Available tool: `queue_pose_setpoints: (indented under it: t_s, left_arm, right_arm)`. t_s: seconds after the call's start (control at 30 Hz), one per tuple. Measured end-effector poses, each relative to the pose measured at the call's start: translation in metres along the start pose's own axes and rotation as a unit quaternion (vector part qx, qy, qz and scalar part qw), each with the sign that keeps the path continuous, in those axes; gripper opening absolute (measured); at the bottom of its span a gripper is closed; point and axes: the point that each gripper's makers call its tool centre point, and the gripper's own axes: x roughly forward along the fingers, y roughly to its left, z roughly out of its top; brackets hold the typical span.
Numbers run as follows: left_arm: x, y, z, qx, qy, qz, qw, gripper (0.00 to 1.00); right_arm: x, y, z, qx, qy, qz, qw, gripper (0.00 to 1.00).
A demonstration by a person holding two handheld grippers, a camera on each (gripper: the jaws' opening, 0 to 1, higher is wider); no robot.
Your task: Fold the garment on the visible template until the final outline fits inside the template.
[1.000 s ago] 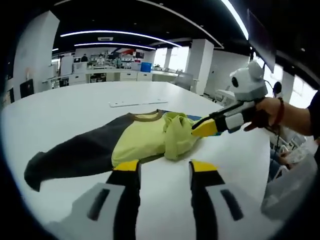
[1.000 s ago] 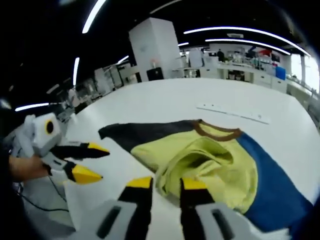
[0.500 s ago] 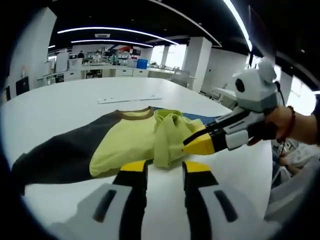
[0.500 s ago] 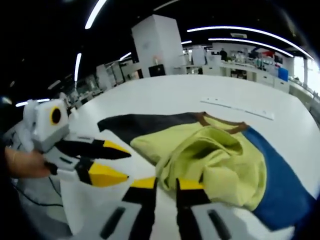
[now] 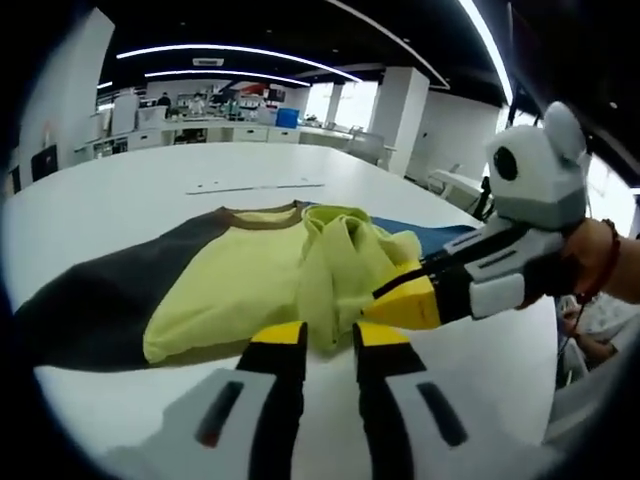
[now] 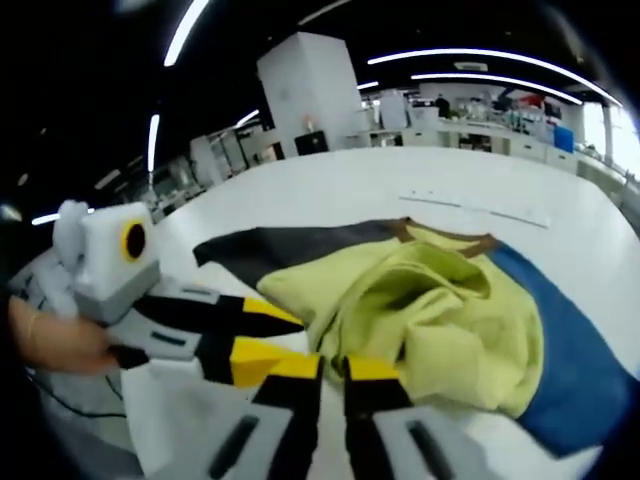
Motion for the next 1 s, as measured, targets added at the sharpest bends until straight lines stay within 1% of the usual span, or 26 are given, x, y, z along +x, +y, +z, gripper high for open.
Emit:
queue_pose_setpoints:
  t_s: [0.23,0.37,0.6,0.7,0.8,0.87,0.93,1.0]
  left_arm:
    - [0.010,0.004,-0.003,-0.026,0.004,0.003,0.9997,0.13]
    - [0.011,0.009,-0.005,-0.027,0.009,0.009,0.9996,0.08]
    - [0.009,0.013,-0.006,-0.033,0.013,0.010,0.9993,0.00]
    - [0.007,0.015,-0.006,-0.041,0.013,0.008,0.9990,0.00]
    - [0.002,0.012,-0.002,-0.047,0.007,0.004,0.9988,0.00]
    - [-0.002,0.014,0.000,-0.051,0.002,0.002,0.9987,0.00]
    - [-0.009,0.016,0.005,-0.056,-0.006,0.003,0.9984,0.00]
    - [-0.015,0.017,0.009,-0.059,-0.012,0.005,0.9982,0.00]
  right_arm:
    - [0.001,-0.001,0.000,0.009,-0.002,0.000,1.0000,0.00]
    - [0.001,-0.004,0.000,0.012,-0.002,0.002,0.9999,0.00]
    - [0.003,-0.007,0.001,0.014,-0.003,0.002,0.9999,0.00]
    - [0.002,-0.007,0.001,0.013,-0.004,0.003,0.9999,0.00]
    - [-0.001,-0.005,0.002,0.010,-0.007,0.004,0.9999,0.00]
    - [-0.003,-0.007,0.004,0.010,-0.009,0.003,0.9999,0.00]
    - [-0.010,-0.005,0.006,0.010,-0.014,0.008,0.9998,0.00]
    - [-0.014,-0.009,0.008,0.011,-0.018,0.009,0.9997,0.00]
